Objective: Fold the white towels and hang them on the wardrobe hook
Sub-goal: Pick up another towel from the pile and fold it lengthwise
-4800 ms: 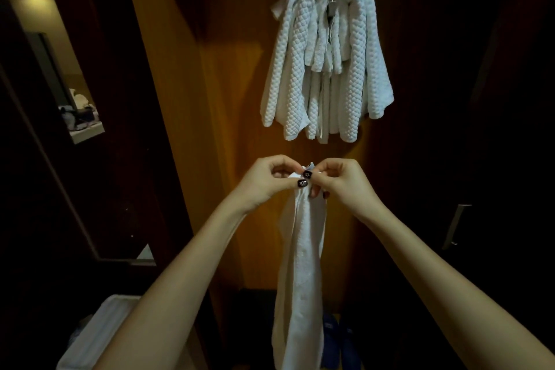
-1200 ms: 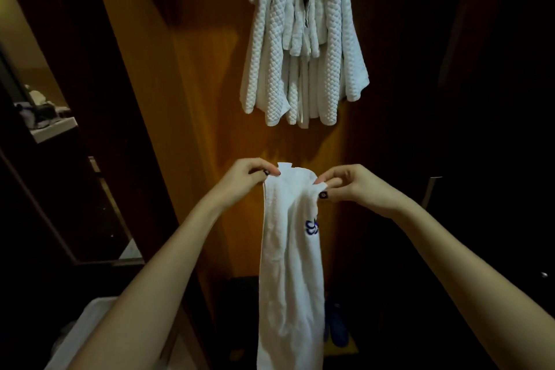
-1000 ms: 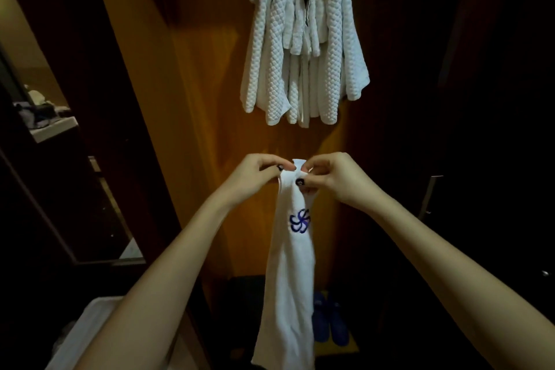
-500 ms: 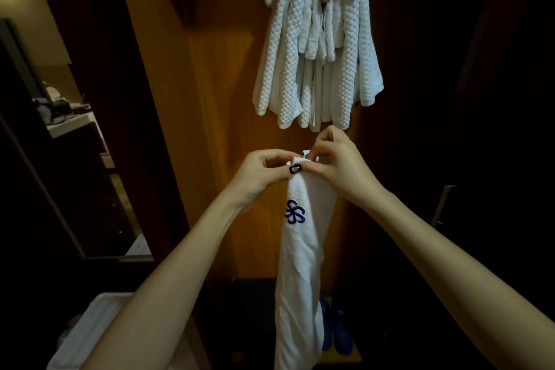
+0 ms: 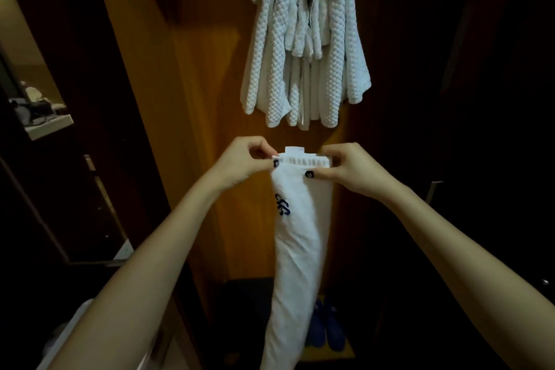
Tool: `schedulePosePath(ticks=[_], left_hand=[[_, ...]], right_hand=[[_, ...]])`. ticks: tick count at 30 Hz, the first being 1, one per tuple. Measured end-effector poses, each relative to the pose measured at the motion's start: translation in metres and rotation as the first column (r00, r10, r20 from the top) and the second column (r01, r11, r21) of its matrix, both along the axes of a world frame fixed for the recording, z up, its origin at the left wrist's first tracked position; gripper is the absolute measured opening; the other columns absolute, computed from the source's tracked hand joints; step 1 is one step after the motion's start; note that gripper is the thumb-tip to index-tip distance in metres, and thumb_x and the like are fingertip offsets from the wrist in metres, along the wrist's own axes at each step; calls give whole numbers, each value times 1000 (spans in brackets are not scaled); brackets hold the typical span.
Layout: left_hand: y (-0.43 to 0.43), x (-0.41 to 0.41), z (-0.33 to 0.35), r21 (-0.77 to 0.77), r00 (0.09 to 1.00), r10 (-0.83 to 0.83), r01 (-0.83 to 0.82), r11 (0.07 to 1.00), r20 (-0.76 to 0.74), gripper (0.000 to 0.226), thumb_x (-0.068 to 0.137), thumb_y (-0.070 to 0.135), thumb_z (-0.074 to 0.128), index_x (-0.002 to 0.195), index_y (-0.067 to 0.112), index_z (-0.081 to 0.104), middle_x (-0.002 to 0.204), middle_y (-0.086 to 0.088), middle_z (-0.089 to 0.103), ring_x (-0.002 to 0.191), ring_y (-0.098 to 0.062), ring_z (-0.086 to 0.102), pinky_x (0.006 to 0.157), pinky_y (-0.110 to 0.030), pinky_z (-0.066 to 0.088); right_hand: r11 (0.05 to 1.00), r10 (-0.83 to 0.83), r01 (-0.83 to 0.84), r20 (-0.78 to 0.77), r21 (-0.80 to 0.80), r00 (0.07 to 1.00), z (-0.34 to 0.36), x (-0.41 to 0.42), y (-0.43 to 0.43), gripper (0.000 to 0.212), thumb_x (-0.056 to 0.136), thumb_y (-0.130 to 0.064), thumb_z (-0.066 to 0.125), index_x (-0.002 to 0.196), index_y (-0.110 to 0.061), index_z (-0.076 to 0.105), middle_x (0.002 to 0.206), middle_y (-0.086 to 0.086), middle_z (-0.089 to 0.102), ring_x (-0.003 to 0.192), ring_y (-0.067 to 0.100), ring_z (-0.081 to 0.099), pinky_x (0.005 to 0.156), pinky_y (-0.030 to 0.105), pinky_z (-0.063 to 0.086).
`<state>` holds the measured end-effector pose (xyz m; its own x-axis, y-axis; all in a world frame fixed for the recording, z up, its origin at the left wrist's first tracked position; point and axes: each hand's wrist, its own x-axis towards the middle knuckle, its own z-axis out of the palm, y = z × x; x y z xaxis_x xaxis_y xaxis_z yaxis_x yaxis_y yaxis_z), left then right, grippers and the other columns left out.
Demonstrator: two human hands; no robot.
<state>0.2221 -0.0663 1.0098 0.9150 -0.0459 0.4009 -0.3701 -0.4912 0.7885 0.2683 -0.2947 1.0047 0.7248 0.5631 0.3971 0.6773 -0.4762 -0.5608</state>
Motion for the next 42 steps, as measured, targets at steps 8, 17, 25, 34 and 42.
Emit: schedulePosePath(ticks=[8,17,25,34,42], left_hand=[[5,6,25,-63,989,17,-7,998,147,31,77,-8,69,81,19,56,85,0,61,81,-7,60,77,-24,49],[-26,22,21,-282,984,-73,117,952,163,36,82,-11,64,91,19,46,87,-3,62,82,-3,62,75,-16,51],[-26,51,-9,-331,957,-289,283,900,34,77,76,12,76,132,46,36,142,-4,47,113,-12,59,87,-27,52],[-29,57,-68,-331,985,-51,-6,944,-163,108,62,47,84,147,12,27,150,-11,36,138,-23,34,112,-39,32],[-100,-8,-133,-533,934,343,-239,812,103,57,96,13,54,128,53,30,95,6,61,81,-3,60,73,-17,51]], right_hand=[[998,-10,6,59,67,998,38,9,15,27,80,-21,77,87,-17,51,75,-7,53,65,3,46,59,30,39],[984,39,-34,27,-173,999,73,13,3,28,86,-20,71,69,-18,49,65,-6,44,58,6,38,51,20,27],[998,-14,19,72,-64,997,81,23,12,16,89,-15,65,91,-14,49,77,-14,45,67,-1,42,54,9,33],[991,-120,114,78,75,990,98,30,15,16,86,-15,68,85,-7,54,90,7,54,85,19,53,70,30,43],[958,-274,256,142,131,951,109,35,34,17,85,-20,66,89,-10,52,89,4,54,80,16,51,56,26,38]])
